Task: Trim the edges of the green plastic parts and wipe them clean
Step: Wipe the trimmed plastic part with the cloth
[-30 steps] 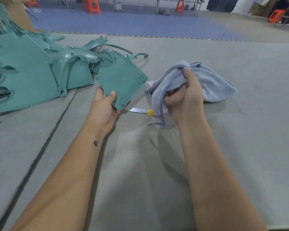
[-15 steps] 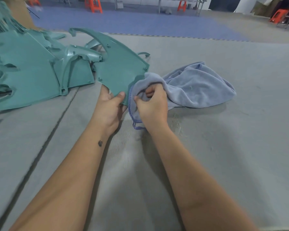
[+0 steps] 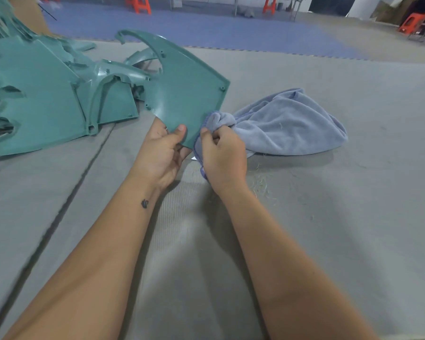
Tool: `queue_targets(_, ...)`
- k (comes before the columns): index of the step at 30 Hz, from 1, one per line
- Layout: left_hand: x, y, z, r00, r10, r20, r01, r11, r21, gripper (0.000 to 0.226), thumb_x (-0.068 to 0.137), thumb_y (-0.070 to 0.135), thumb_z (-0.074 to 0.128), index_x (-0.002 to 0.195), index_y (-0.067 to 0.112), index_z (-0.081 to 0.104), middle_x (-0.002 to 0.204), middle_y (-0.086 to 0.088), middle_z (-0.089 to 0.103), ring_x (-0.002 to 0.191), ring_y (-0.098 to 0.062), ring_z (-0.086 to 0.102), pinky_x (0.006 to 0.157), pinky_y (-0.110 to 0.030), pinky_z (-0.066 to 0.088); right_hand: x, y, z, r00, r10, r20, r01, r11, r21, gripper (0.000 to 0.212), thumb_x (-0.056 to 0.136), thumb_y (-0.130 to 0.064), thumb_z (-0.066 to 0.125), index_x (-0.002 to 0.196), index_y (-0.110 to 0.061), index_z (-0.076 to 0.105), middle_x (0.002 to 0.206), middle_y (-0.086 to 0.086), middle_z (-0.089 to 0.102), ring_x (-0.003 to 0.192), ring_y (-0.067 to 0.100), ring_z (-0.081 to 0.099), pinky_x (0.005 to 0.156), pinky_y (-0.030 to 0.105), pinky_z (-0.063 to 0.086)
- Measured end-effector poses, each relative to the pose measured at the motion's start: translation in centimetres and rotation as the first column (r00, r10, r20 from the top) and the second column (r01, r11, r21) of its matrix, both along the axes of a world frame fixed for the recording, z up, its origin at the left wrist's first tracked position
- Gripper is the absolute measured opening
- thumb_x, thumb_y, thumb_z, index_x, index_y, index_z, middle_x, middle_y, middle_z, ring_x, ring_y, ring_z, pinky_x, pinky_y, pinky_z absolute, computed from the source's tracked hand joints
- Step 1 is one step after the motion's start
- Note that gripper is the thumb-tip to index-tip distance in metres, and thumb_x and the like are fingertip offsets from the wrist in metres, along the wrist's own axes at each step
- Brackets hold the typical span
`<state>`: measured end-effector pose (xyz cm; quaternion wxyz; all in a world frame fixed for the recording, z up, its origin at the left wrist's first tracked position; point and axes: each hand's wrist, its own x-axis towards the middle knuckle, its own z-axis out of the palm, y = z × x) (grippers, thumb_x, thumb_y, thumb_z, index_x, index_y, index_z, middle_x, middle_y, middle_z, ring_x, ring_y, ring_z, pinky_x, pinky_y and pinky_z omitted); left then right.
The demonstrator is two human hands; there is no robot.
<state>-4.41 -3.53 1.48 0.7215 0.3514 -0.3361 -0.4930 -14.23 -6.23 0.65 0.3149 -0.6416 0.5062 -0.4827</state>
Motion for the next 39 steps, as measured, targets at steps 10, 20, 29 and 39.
queue_targets(10, -0.1, 0.2, 0.3, 0.988, -0.039, 0.152, 0.035, 0.999, 0.029, 0.037, 0.098, -0.009, 0.037, 0.122, 0.016, 0.05, 0.114, -0.003, 0.066, 0.096, -0.014, 0.068, 0.081, -0.027, 0.057, -0.5, -1.2, 0.1, 0.996, -0.083, 0.012, 0.084, 0.995, -0.053, 0.041, 0.098, -0.023, 0.05, 0.06, -0.023, 0.034, 0.056, -0.009, 0.044, 0.054, 0.008, 0.04, 0.057, 0.026, 0.03)
queue_targets(20, -0.7, 0.6, -0.7, 0.951, -0.154, 0.27, 0.122, 0.984, 0.133, 0.035, 0.097, -0.01, 0.04, 0.108, 0.02, 0.054, 0.09, 0.013, 0.074, 0.078, -0.007, 0.07, 0.061, -0.021, 0.056, -2.7, -3.8, -0.2, 0.937, -0.175, 0.303, 0.161, 0.984, 0.072, 0.043, 0.097, -0.015, 0.051, 0.055, -0.019, 0.042, 0.045, -0.007, 0.043, 0.051, 0.005, 0.037, 0.059, 0.027, 0.033)
queue_targets(29, 0.0, 1.3, -0.5, 0.96, -0.118, 0.254, 0.096, 0.991, 0.094, 0.044, 0.097, -0.009, 0.039, 0.124, 0.022, 0.052, 0.11, 0.005, 0.07, 0.092, -0.011, 0.07, 0.065, -0.022, 0.056, -6.6, -4.8, 0.8, 0.564, -0.25, 0.787, -0.034, 0.945, 0.325, 0.026, 0.103, -0.024, 0.047, 0.08, -0.021, 0.059, 0.064, -0.009, 0.056, 0.054, 0.003, 0.055, 0.053, 0.016, 0.048)
queue_targets(39, 0.6, 0.8, -0.7, 0.973, -0.101, 0.206, 0.085, 0.993, 0.085, 0.061, 0.097, -0.007, 0.039, 0.148, 0.025, 0.031, 0.117, 0.0, 0.069, 0.1, -0.018, 0.068, 0.073, -0.031, 0.058, -3.9, -2.5, 1.8, 0.613, 0.186, 0.768, -0.369, 0.927, 0.07, 0.025, 0.098, -0.003, 0.052, 0.085, -0.016, 0.068, 0.081, 0.005, 0.068, 0.081, 0.022, 0.061, 0.081, 0.041, 0.048)
